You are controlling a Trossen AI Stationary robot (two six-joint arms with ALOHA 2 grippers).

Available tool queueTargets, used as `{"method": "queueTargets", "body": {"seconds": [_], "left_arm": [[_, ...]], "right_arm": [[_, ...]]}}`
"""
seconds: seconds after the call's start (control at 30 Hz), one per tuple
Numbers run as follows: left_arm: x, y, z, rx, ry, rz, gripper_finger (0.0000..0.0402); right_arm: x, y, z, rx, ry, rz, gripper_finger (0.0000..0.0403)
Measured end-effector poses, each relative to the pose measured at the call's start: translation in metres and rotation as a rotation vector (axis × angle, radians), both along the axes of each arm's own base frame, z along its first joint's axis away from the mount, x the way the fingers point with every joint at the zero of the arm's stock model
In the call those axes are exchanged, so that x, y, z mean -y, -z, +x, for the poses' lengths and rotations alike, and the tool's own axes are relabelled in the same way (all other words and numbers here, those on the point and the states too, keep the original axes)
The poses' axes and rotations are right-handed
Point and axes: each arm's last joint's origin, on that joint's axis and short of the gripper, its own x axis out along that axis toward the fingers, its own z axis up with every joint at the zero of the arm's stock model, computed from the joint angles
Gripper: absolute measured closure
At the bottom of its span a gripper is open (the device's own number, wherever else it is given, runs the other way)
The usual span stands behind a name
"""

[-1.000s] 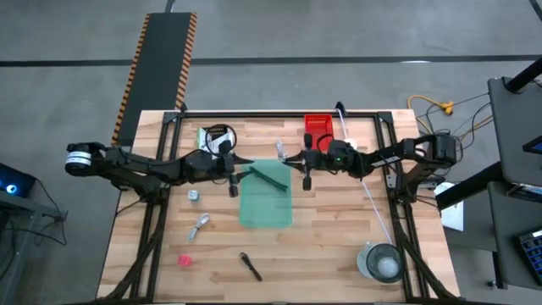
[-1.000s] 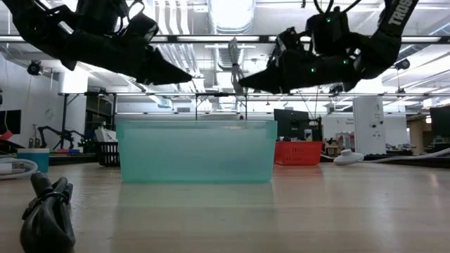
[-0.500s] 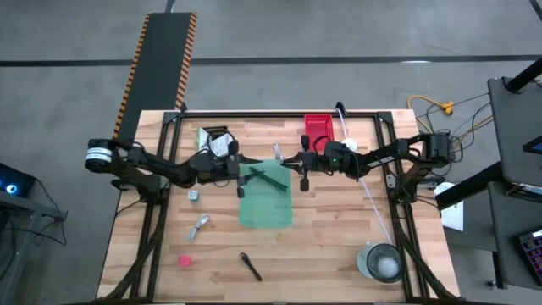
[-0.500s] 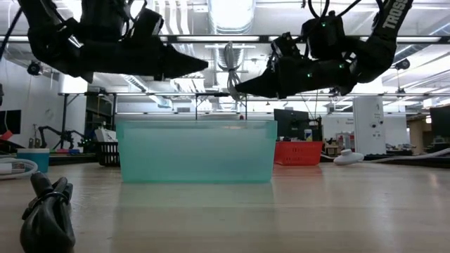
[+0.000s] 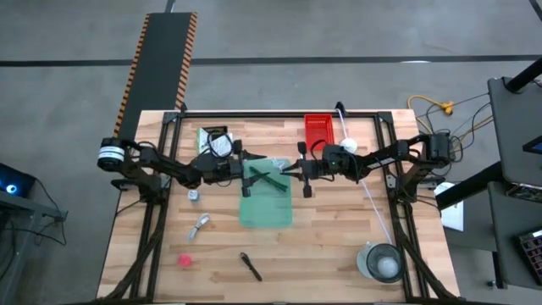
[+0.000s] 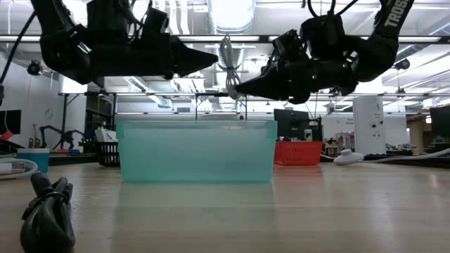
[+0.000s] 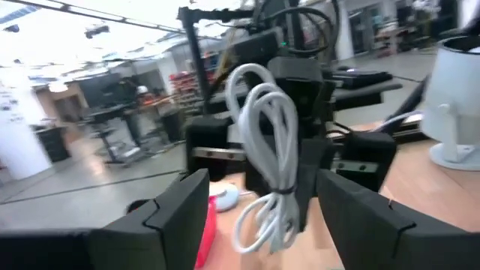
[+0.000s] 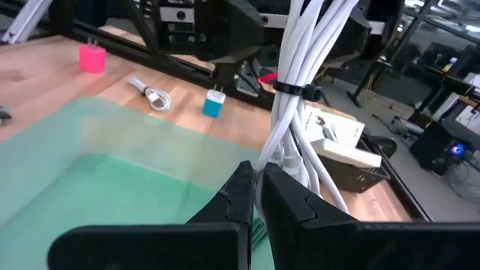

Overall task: Pick and place items into bin
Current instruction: Put the top white charger cable into the blue bin

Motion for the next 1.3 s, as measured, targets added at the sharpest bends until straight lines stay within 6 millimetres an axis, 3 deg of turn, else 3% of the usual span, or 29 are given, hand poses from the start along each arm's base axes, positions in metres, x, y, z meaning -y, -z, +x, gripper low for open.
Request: {"method": "queueTargets", "body": {"seconds": [0.23, 0.5, 0.73, 1.03, 1.3], "left_arm": [[0.000, 0.000, 0.019, 0.006, 0.078, -0.035, 0.0171], [-0.001, 0.002, 0.026, -0.001, 0.075, -0.036, 0.0178], [0.000, 0.002, 0.026, -0.006, 0.076, -0.036, 0.0249], [0.001, 0.003, 0.026, -0.018, 0.125, -0.031, 0.0387], [0.001, 0.005, 0.025, -0.034, 0.120, -0.026, 0.0393]], "right_arm": [[-0.003, 0.004, 0.000, -0.031, -0.069, -0.037, 0.0394], [-0.004, 0.003, -0.001, -0.030, -0.082, -0.035, 0.0394], [-0.004, 0.004, -0.001, -0.032, -0.082, -0.034, 0.0394], [-0.004, 0.004, -0.001, -0.037, -0.074, 0.005, 0.0369], [-0.005, 0.010, -0.002, -0.102, -0.076, 0.023, 0.0305]]}}
